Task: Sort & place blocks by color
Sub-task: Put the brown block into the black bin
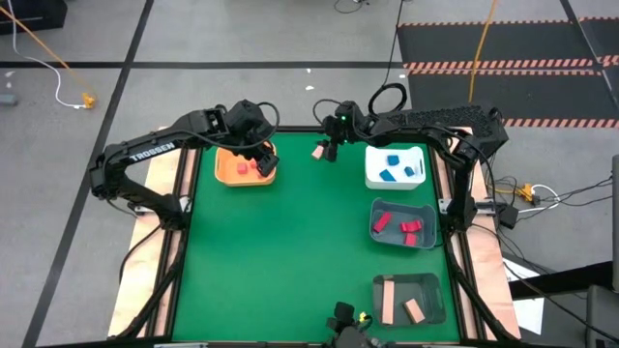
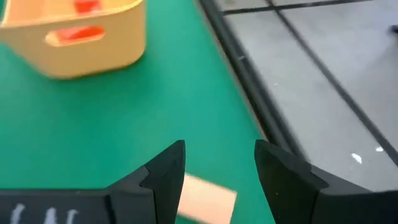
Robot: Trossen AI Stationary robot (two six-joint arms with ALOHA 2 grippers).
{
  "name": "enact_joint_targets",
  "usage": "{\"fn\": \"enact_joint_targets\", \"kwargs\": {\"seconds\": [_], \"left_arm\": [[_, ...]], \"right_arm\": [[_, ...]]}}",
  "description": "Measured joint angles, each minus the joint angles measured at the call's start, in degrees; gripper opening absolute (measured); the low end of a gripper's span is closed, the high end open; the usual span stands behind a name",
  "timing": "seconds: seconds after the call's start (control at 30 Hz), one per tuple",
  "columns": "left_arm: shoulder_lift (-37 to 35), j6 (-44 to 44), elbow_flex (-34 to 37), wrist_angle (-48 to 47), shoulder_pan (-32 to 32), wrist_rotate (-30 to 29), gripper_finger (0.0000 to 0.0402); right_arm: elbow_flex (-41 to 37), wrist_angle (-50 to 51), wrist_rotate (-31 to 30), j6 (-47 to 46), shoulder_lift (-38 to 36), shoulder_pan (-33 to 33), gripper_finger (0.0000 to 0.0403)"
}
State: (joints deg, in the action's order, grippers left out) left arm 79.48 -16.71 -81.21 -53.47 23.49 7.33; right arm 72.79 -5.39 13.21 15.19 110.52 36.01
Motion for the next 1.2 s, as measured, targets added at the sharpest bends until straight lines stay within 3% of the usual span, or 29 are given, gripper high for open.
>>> {"fn": "enact_joint_targets", "kwargs": {"seconds": [0.23,0.53,0.73,1.2], "left_arm": [[0.0,0.2,0.0,0.0,0.0,0.0,0.015],[0.0,0.4,0.0,0.0,0.0,-2.3,0.015],[0.0,0.0,0.0,0.0,0.0,-2.9,0.015],[0.0,1.7,0.0,0.0,0.0,-3.0,0.015]], "right_arm": [[0.0,0.5,-8.7,3.5,0.0,-0.5,0.0192],[0.0,1.5,0.3,19.5,0.0,-0.6,0.0226],[0.0,2.2,7.7,26.5,2.7,-0.6,0.0223],[0.0,1.9,7.9,27.8,5.4,1.2,0.02]]}}
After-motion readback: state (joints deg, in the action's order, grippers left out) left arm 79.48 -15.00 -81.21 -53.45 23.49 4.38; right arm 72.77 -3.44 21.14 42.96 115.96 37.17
